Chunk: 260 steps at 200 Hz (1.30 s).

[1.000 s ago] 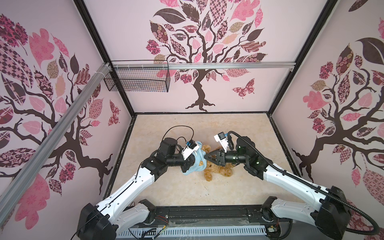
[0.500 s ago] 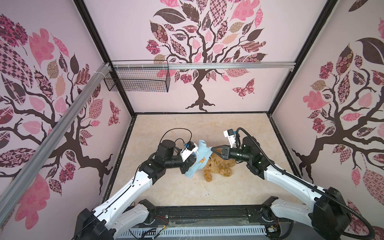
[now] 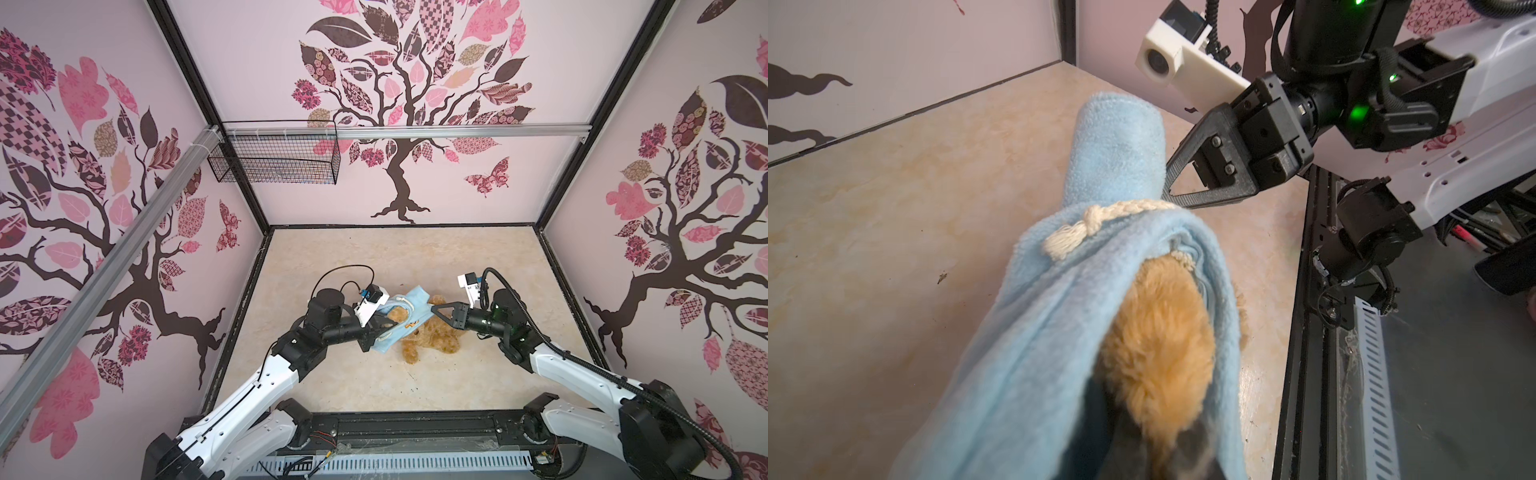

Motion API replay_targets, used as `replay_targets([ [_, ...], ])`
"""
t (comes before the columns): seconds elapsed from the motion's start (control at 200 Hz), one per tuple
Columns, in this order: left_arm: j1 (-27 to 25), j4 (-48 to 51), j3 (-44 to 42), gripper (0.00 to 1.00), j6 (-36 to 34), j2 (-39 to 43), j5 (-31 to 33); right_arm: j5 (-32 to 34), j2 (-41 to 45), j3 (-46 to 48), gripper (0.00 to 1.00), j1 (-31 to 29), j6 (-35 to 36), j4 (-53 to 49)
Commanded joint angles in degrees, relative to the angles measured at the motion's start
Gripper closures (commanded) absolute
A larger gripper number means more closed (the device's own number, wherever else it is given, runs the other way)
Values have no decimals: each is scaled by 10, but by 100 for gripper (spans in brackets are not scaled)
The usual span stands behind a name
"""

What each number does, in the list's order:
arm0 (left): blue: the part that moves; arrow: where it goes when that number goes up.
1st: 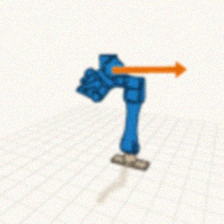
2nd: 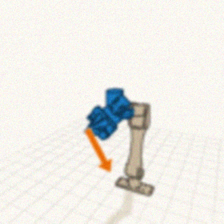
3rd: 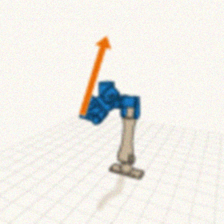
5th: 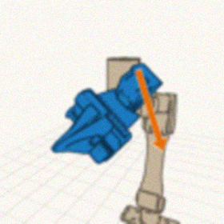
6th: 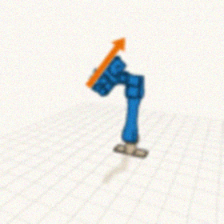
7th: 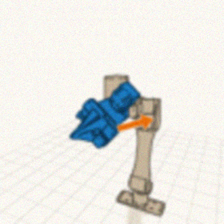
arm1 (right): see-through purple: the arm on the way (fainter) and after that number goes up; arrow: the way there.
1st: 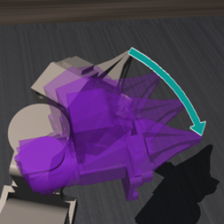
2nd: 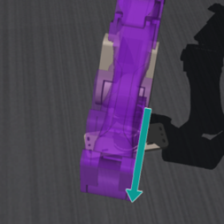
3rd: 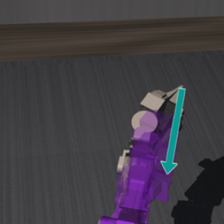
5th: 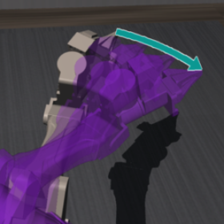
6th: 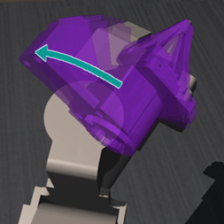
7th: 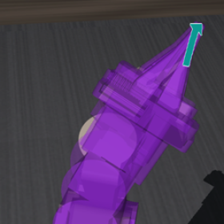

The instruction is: Dress the teddy bear

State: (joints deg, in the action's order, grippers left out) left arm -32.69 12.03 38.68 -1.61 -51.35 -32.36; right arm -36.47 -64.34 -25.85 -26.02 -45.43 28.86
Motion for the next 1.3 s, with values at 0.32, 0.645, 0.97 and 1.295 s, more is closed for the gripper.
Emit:
replay_targets([
  [0.32,27,-70,-3,100,220,-17,97,86,-78,-33,95,-15,131,-70],
  [0.645,19,-14,34,100,465,-98,79,79,65,53,70,-74,194,33],
  [0.97,12,-80,11,100,548,-108,58,105,-43,65,66,-212,197,194],
  [1.295,3,-75,10,100,543,-109,58,103,-134,13,66,-215,202,251],
])
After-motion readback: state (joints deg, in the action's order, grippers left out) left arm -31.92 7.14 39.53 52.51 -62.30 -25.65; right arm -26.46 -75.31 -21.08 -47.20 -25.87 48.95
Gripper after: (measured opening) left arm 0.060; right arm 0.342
